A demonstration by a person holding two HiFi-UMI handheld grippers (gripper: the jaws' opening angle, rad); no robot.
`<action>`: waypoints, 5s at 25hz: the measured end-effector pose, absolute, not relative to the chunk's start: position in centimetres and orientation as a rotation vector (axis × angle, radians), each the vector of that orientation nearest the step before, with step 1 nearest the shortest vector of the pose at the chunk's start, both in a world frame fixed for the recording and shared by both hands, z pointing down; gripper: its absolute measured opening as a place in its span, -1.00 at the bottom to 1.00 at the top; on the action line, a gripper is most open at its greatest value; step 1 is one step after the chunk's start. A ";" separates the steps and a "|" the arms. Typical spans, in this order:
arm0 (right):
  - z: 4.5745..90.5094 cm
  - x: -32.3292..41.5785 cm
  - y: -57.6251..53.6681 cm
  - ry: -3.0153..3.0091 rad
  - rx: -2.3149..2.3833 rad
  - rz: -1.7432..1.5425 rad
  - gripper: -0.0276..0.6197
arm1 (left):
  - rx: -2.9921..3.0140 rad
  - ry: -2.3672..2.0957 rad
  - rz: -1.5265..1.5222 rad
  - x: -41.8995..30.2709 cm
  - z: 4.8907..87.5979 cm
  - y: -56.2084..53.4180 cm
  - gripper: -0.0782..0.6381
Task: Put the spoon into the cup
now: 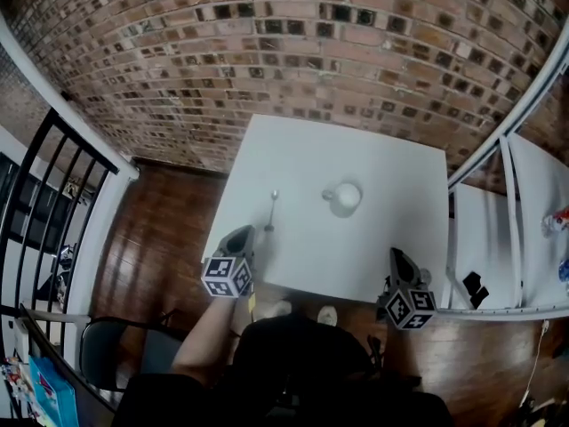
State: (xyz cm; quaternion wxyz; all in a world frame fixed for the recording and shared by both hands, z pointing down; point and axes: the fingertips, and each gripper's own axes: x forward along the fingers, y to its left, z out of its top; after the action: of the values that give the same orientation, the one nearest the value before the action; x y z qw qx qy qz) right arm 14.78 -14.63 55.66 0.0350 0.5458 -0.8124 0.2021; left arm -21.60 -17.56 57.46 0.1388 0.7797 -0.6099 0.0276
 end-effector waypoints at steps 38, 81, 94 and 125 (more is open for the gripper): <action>56.2 17.9 -13.1 -2.400 1.788 0.671 -0.90 | 1.957 -1.658 0.652 -18.1 70.4 -23.0 -0.25; 52.5 16.1 -13.0 -2.480 1.743 0.483 -0.90 | 2.572 -1.414 0.351 -11.9 54.7 -22.7 -0.42; 52.5 19.5 -11.9 -2.433 1.875 0.503 -0.90 | 2.674 -1.150 0.507 -3.6 55.4 -23.6 -0.42; 52.9 23.4 -11.6 -2.370 2.013 0.533 -0.90 | 2.609 -1.034 0.742 0.7 57.9 -28.2 -0.42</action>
State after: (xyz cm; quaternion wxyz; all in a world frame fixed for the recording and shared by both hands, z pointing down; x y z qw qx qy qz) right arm 23.43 -11.57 52.94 -0.0066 0.6380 -0.7512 0.1690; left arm 0.69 -28.19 57.86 0.1191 0.8924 -0.3535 0.2537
